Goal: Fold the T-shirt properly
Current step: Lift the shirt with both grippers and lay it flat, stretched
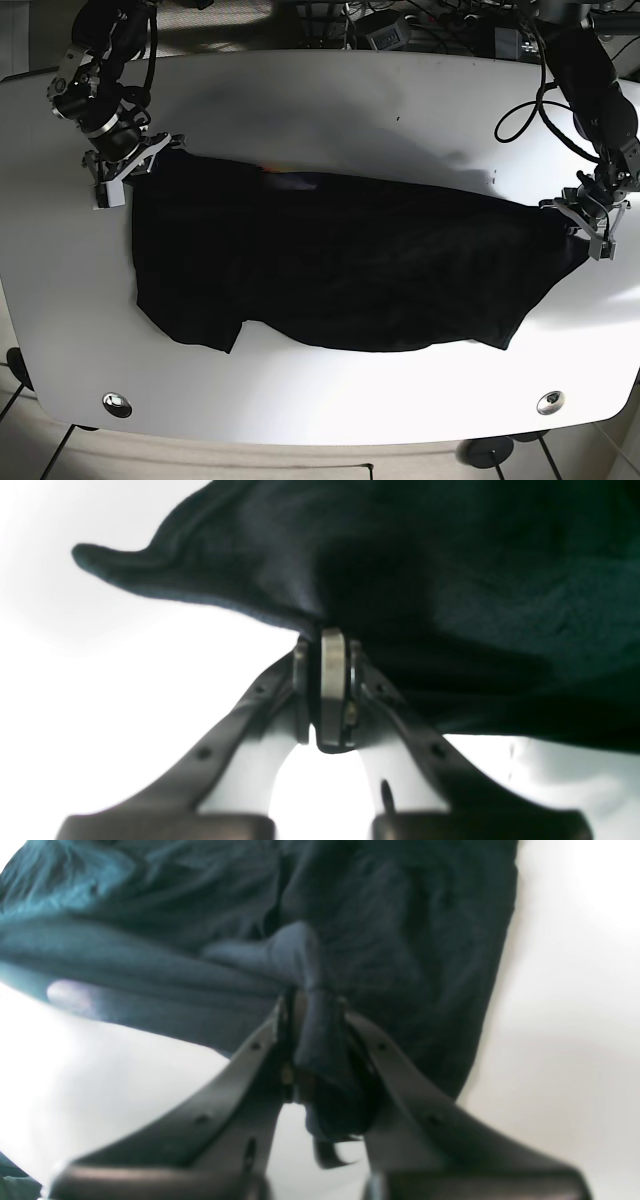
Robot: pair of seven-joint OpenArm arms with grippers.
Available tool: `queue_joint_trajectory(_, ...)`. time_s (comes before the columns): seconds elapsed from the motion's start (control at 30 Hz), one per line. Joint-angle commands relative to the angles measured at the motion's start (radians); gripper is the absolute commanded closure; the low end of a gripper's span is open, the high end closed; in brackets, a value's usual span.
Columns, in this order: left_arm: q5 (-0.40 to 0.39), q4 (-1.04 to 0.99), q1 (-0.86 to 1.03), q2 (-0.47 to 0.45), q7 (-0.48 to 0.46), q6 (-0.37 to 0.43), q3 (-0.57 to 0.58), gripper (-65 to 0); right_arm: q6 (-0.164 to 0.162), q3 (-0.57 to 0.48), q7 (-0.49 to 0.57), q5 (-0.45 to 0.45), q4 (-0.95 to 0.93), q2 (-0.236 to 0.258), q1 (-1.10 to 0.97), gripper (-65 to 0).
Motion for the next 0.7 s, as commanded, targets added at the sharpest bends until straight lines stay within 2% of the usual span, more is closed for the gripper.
queue_joint_trajectory(0.03,-0.009,0.132,0.032,-0.019,0.022,-0.011,-0.024,0.0,-0.001,0.006,0.026,0.013,0.018,0.008,-0.014,-1.9)
queue_joint_trajectory(0.2,-0.003,0.367,0.069,0.06,0.043,-0.063,-0.041,0.0,0.0,0.012,0.026,0.01,0.02,0.012,-0.043,-1.9)
queue_joint_trajectory(0.27,-0.001,0.442,0.069,0.072,0.042,-0.131,0.019,0.0,-0.001,0.012,0.026,0.01,0.02,0.015,-0.055,-1.9)
queue_joint_trajectory(0.4,-0.007,0.494,0.04,0.08,0.039,-0.131,0.073,0.0,-0.001,0.013,0.026,0.008,0.018,0.031,-0.048,-1.9)
queue_joint_trajectory(0.57,0.002,0.412,-0.169,0.127,0.04,-0.063,0.146,0.0,-0.006,0.012,0.026,0.008,0.018,0.081,0.08,-1.9)
queue_joint_trajectory(0.67,0.002,0.278,-0.319,0.127,0.037,0.012,0.243,0.0,-0.049,0.003,-0.002,-0.022,-0.011,0.135,0.21,-1.9)
queue_joint_trajectory(0.7,0.002,0.206,-0.377,0.127,0.031,0.033,0.272,0.0,-0.047,0.003,-0.028,-0.035,-0.042,0.146,0.288,-1.9)
